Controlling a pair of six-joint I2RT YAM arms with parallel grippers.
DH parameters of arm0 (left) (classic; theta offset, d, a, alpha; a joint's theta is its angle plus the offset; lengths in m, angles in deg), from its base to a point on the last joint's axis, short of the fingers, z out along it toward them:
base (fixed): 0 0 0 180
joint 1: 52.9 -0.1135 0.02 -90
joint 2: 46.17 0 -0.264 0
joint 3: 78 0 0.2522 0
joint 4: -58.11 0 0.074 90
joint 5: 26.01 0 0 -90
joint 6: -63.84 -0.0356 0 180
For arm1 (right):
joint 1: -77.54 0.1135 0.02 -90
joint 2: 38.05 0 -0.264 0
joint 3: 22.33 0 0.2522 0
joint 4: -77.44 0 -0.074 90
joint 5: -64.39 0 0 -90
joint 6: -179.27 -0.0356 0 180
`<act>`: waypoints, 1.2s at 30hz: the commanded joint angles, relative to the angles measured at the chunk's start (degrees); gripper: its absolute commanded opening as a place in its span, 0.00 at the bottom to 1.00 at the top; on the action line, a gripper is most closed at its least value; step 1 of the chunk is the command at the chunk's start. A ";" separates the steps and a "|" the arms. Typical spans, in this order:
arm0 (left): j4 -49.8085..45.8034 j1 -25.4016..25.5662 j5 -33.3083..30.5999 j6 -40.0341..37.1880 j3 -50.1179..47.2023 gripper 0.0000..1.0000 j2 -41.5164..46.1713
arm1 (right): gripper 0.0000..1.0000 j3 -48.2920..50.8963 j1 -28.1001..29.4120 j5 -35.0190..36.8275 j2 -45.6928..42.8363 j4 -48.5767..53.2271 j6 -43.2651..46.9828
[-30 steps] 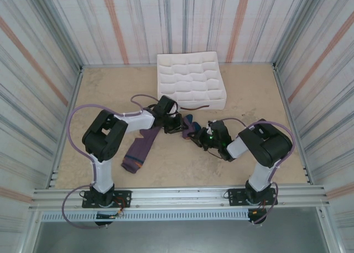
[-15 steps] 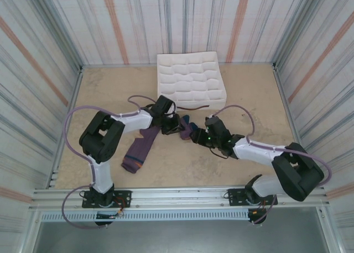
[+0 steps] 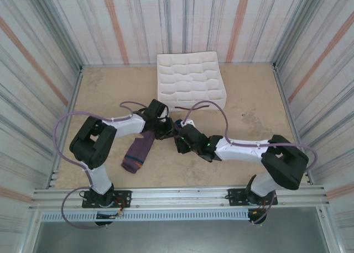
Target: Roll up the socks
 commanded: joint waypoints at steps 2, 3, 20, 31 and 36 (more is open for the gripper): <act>-4.19 -0.60 -0.41 0.93 -2.10 0.00 1.28 | 0.70 -3.02 0.80 3.75 4.70 -0.86 2.52; -4.16 -0.60 -0.47 1.00 -2.20 0.00 1.37 | 0.70 -3.19 0.77 3.89 5.45 -1.13 2.24; -3.07 -1.64 1.11 1.07 -2.80 0.03 1.77 | 0.13 -3.40 -1.12 1.47 11.48 -1.89 -3.58; -1.47 -3.07 1.49 0.64 -4.04 0.47 5.75 | 0.00 5.98 -10.11 -16.73 10.46 -13.39 -11.20; -1.37 -3.32 1.15 0.48 -4.04 0.48 6.16 | 0.00 12.32 -15.78 -26.48 11.98 -24.05 -19.58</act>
